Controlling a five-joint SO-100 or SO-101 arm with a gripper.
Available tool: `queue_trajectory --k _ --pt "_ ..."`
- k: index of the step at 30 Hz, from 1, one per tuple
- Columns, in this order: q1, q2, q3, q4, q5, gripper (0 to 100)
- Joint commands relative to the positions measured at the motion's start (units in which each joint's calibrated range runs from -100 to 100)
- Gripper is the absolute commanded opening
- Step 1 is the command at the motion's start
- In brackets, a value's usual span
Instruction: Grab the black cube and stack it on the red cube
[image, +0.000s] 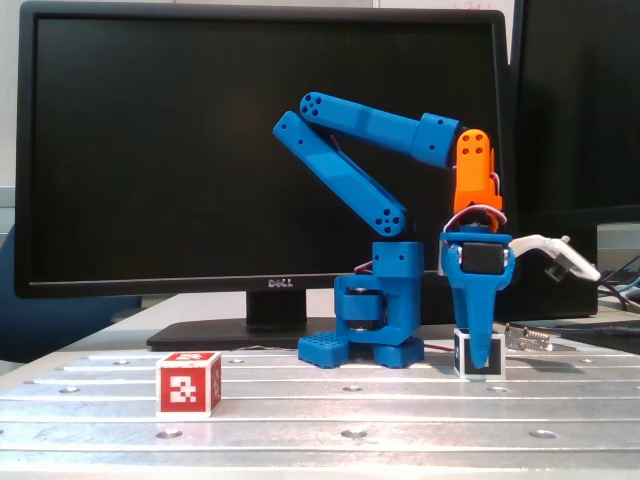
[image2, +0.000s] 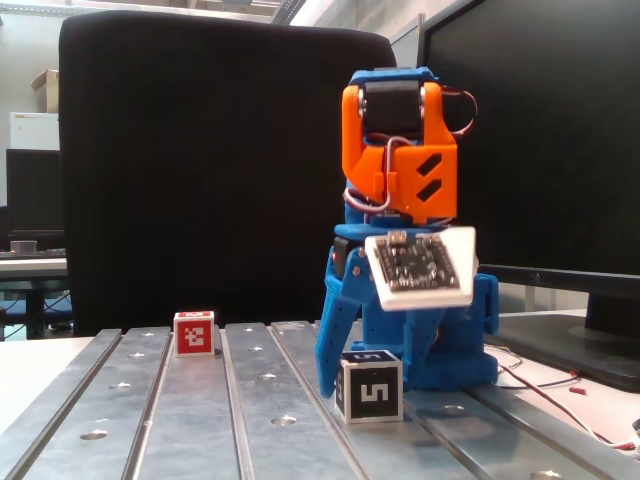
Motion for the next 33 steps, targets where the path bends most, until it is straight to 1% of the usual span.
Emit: queue_trajectory --k 1,33 --pt "0.25 -0.85 0.85 -1.13 0.03 25" --pt "-0.26 -0.18 -1.41 -0.44 -0.29 24"
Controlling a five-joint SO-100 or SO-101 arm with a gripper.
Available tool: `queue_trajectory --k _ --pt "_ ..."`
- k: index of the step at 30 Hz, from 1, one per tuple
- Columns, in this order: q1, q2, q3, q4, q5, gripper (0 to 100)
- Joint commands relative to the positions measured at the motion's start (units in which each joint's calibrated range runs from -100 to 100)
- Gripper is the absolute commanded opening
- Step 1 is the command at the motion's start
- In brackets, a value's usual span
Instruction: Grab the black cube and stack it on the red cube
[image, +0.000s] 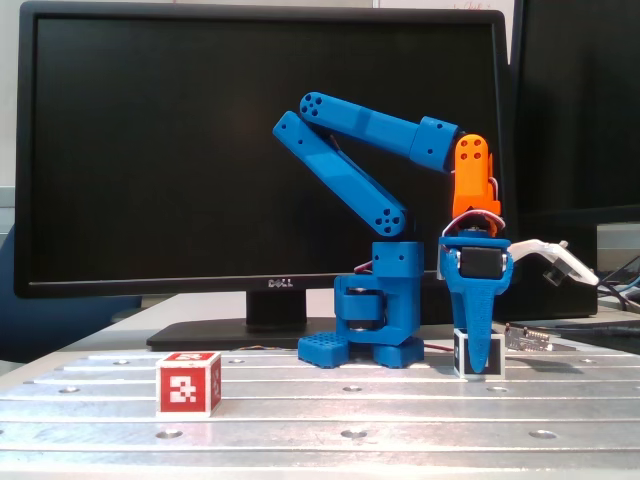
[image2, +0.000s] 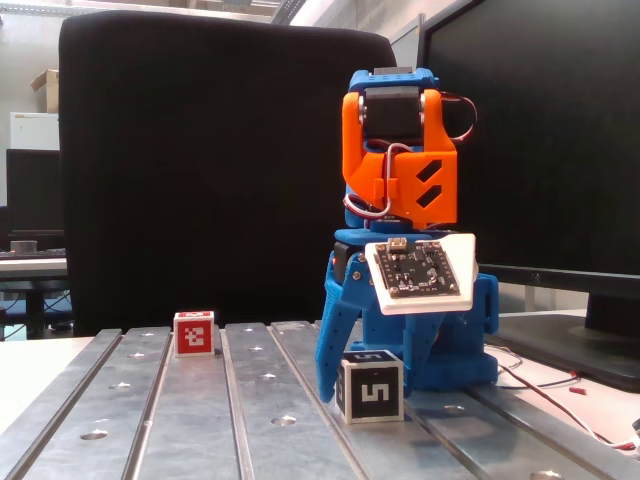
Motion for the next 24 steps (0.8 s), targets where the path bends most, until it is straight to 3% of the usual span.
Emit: queue_trajectory --k 1,6,24 --pt "-0.26 -0.18 -1.87 0.5 -0.29 22" --pt "0.18 -0.76 -1.51 0.59 -0.29 16" --pt "0.33 -0.85 -2.14 1.27 -0.13 15"
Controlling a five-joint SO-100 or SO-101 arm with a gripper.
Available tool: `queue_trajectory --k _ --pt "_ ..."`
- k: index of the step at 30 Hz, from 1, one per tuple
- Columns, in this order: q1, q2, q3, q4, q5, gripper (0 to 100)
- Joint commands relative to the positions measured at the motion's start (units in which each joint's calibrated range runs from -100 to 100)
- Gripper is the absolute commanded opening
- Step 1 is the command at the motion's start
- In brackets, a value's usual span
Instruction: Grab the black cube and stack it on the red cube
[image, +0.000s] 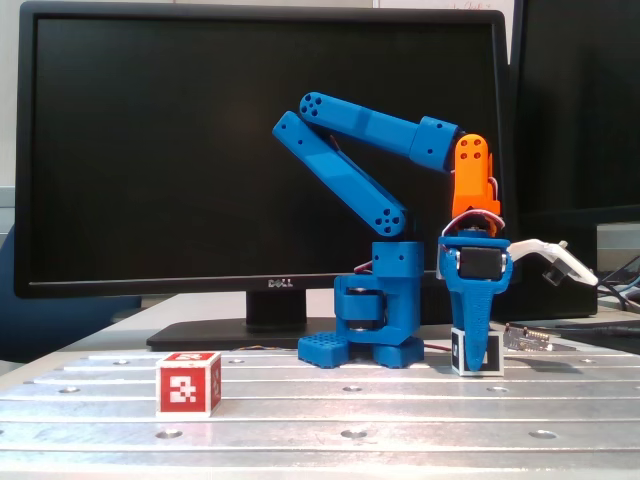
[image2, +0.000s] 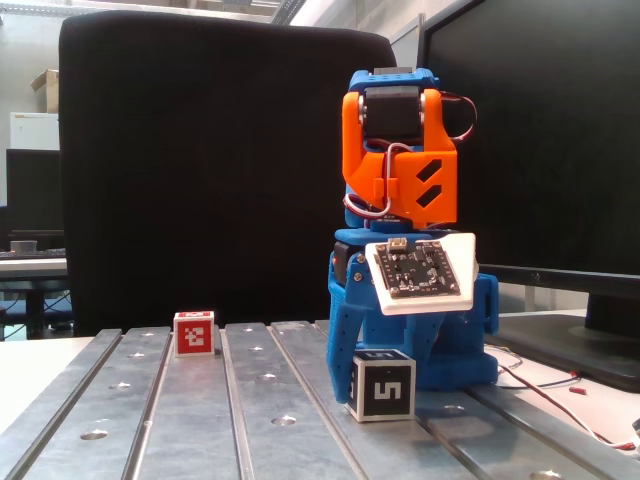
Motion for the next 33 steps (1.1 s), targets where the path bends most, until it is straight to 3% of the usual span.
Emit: queue_trajectory --k 1,12,28,33 --pt "0.33 -0.85 -2.41 1.44 -0.13 15" --pt "1.88 -0.6 -6.93 4.52 0.08 16" --pt "6.53 -0.26 -25.12 21.19 0.13 16" --pt "12.73 -0.18 -29.73 24.87 6.6 15"
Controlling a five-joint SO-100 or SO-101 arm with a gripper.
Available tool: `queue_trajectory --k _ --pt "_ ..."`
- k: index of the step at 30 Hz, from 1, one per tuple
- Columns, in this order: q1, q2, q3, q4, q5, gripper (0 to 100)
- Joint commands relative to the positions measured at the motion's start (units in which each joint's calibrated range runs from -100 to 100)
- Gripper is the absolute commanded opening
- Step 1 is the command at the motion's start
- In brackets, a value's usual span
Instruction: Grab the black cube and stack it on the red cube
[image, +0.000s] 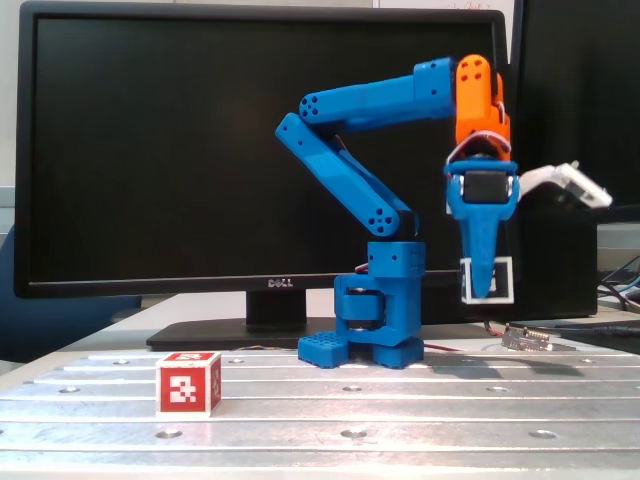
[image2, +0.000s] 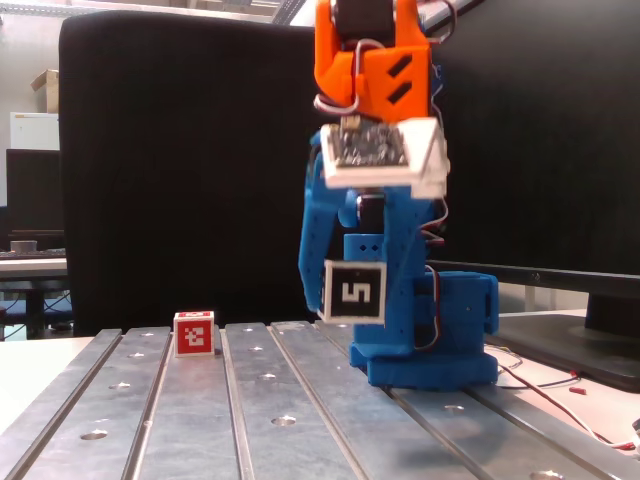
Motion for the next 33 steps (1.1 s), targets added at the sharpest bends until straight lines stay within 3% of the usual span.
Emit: queue_trajectory --k 1,6,33 --pt "5.61 -0.18 -4.91 2.52 4.61 15" --pt "12.41 -0.1 -7.8 3.8 7.56 15" --pt "50.72 -0.01 -6.99 -4.15 7.35 15"
